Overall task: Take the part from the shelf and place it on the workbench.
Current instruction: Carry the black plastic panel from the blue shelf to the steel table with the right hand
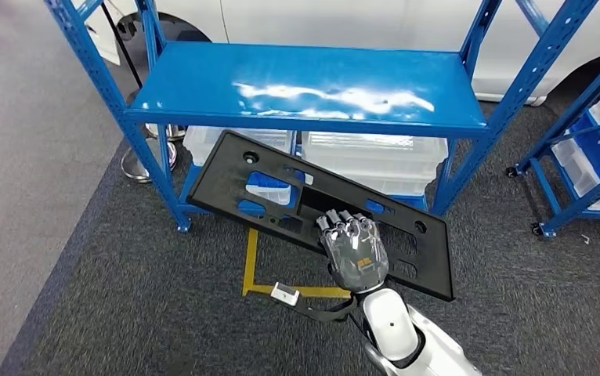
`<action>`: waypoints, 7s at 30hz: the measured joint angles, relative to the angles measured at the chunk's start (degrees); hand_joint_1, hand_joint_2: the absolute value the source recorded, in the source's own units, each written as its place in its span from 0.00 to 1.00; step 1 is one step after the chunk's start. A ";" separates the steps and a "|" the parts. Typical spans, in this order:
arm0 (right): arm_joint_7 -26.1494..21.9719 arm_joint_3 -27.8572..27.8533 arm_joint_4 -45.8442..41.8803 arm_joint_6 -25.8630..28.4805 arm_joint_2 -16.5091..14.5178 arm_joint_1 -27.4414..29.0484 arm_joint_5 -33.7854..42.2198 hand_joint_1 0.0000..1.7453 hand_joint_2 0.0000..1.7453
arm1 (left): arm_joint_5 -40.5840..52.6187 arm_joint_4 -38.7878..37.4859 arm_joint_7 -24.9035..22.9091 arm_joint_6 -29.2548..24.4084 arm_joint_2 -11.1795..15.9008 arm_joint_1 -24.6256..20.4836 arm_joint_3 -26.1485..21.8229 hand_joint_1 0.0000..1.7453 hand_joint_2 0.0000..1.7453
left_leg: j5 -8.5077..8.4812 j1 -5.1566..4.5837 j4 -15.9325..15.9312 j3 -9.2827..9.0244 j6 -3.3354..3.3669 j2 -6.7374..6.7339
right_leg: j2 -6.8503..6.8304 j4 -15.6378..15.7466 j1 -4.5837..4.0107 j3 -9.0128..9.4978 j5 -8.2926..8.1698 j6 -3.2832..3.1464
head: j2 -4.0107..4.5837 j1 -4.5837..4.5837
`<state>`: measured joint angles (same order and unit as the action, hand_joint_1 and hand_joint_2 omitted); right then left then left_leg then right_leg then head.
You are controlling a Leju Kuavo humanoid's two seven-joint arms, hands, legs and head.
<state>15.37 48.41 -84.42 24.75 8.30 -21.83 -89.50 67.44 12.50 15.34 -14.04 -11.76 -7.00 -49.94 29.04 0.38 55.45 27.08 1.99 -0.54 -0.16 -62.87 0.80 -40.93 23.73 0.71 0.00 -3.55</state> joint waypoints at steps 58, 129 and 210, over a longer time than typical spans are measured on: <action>-7.74 -19.72 -9.62 14.19 -4.22 19.04 6.84 1.00 1.00 | -1.00 -0.09 1.04 -0.82 -0.34 1.55 -0.28 0.00 1.00 | -0.84 0.87 3.53 4.68 -2.08 4.08 | 6.20 2.85 0.14 4.77 1.53 -0.52 | 0.00 0.07; -51.54 -60.14 -30.38 15.32 -22.72 44.53 62.91 1.00 1.00 | -1.70 -0.17 2.28 -3.09 -1.28 2.60 -5.61 0.00 1.00 | -0.32 0.24 1.70 2.66 -0.30 -3.51 | -0.86 -4.36 0.57 3.47 6.07 0.76 | 0.00 -0.69; -53.62 -61.76 -32.68 14.54 -22.50 43.18 64.85 1.00 1.00 | -0.66 -0.17 3.99 -2.63 -0.91 2.30 -5.65 0.00 1.00 | 0.00 0.26 3.04 3.87 -1.44 4.13 | 7.09 3.98 -0.23 7.74 3.72 -0.51 | 0.00 -0.73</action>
<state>-38.25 -13.35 -117.10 39.28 -14.20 21.34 -24.65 66.78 12.33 19.33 -16.67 -12.68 -4.70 -55.59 29.04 0.63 58.49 30.95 0.55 3.59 6.92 -58.89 0.57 -33.20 27.44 0.20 0.00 -4.28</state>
